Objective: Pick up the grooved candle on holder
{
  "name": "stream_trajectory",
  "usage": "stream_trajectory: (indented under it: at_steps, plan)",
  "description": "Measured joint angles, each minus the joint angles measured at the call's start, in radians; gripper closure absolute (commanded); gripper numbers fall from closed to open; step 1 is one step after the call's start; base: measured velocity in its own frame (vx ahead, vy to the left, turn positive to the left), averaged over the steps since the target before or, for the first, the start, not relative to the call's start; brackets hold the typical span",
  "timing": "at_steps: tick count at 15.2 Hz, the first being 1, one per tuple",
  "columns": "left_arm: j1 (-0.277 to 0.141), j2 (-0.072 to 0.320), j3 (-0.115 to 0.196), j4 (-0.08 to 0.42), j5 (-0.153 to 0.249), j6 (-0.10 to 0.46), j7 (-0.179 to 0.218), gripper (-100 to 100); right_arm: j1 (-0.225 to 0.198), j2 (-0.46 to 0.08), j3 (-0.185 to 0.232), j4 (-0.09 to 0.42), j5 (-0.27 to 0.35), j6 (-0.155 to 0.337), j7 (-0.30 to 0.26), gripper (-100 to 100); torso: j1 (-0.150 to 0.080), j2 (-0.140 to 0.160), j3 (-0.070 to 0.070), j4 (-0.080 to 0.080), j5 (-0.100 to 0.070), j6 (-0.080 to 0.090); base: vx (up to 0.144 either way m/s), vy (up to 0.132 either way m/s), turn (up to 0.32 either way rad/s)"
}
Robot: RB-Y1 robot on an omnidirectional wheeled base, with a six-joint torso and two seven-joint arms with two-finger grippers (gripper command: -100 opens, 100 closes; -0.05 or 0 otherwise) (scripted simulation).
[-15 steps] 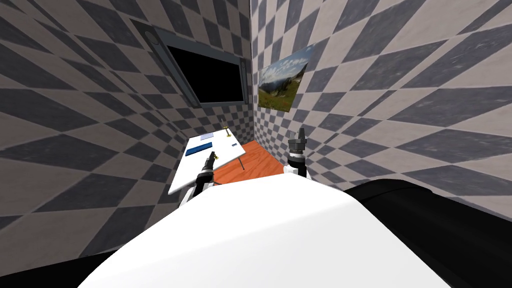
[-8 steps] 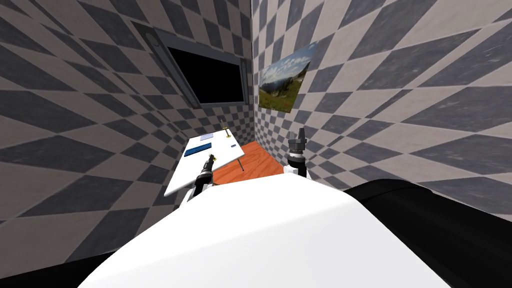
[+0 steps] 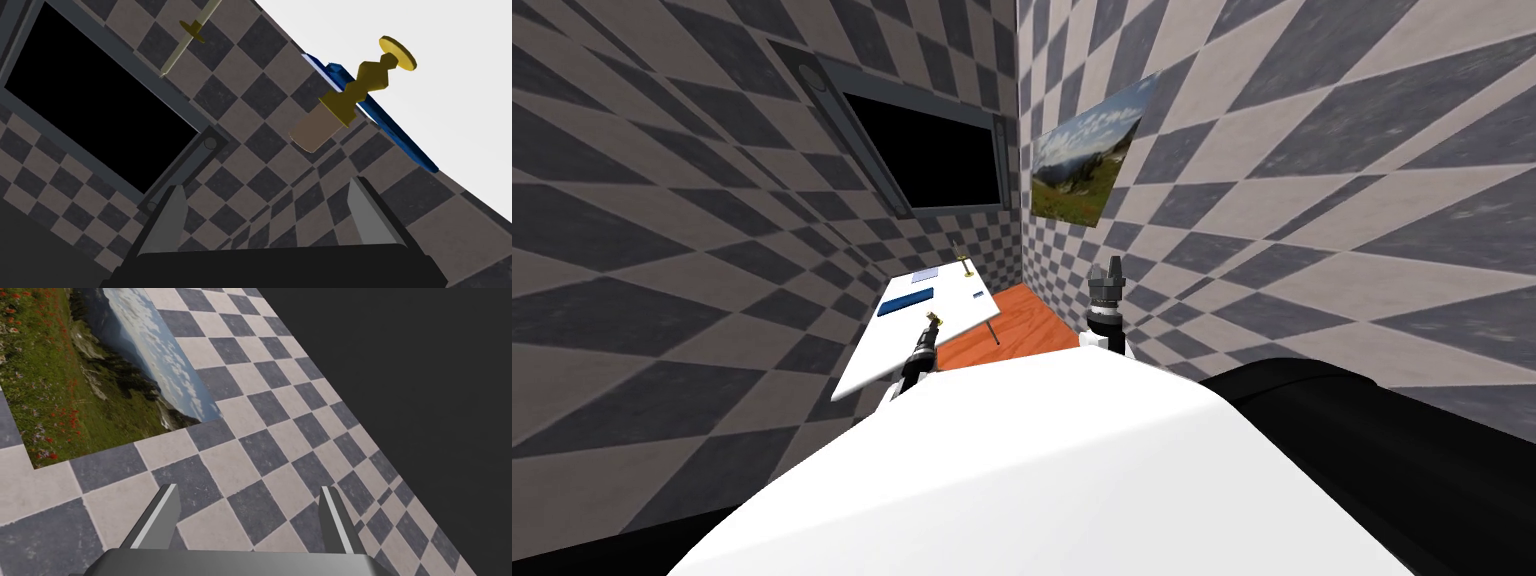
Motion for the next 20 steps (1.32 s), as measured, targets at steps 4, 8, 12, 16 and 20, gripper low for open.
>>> stream_trajectory:
  at_steps: [4,8,12,16,20]
  plan:
    - [-0.016,-0.007,0.024,0.08,-0.007,0.02,-0.011,-100,0.0,0.0,0.0,0.0,0.0,0.0,0.0,0,0.005,-0.005,-0.003,-0.001,0.001,0.0,0.156,0.042,0.014]
    - [-0.028,-0.025,0.039,0.144,-0.012,0.036,-0.023,-100,0.0,0.0,0.0,0.0,0.0,0.0,0.0,0,0.009,-0.008,-0.005,-0.002,0.002,0.0,0.181,0.085,-0.019]
    - [-0.029,-0.024,0.039,0.146,-0.011,0.039,-0.022,100,0.0,0.0,0.0,0.0,0.0,0.0,0.0,0,0.003,0.003,0.002,0.001,0.001,0.0,0.023,0.013,0.001]
    - [-0.028,-0.025,0.039,0.146,-0.011,0.039,-0.022,-100,0.0,0.0,0.0,0.0,0.0,0.0,0.0,0,0.002,0.005,0.003,0.001,0.0,0.001,-0.011,-0.01,0.011]
    - [-0.07,-0.015,0.045,0.138,-0.025,0.041,-0.011,-100,-0.001,0.0,0.0,0.0,0.0,0.0,0.0,0,-0.005,0.013,0.007,0.003,-0.001,0.001,-0.123,-0.103,0.026]
